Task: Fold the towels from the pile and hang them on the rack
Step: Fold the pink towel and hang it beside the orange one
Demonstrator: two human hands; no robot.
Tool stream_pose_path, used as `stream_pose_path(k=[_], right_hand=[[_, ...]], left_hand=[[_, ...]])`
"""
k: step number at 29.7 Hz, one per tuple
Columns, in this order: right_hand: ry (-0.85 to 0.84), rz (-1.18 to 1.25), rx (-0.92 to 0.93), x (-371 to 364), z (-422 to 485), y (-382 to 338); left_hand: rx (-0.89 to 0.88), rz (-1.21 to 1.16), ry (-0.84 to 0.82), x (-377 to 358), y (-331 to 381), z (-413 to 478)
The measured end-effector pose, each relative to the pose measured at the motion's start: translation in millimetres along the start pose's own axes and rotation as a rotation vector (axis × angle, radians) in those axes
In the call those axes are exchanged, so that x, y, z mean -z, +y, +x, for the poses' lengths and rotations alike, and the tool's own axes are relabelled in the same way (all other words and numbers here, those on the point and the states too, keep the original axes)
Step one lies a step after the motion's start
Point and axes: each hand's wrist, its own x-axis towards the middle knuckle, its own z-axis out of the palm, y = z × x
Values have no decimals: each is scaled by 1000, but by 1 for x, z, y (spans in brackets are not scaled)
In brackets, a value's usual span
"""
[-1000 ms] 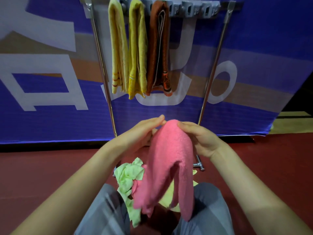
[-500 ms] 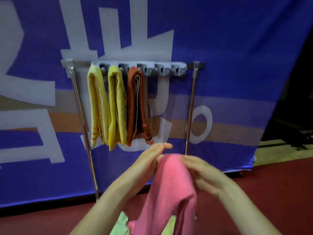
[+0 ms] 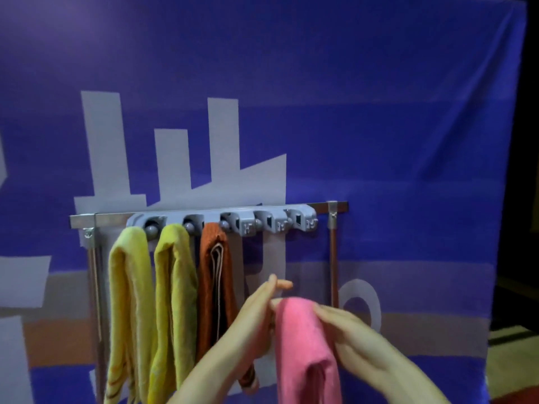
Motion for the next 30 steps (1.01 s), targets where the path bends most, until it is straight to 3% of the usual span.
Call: stream_pose_path(k=[5,13,18,24,30], right_hand=[[65,-17,-28,8,99,-36],[190,0,-25,5,194,-53],[259,-23,-8,10,227,-53],[299,-16,-46,15,241,-26],[289,122,-12,9,235,-10]], left_hand=[[-185,59,152,21,39,68],[-334,49,480,42,59,128],[-373,156,518,42,66,151],[-286,282,573,51,44,158],[-239,149,512,48,17,168]])
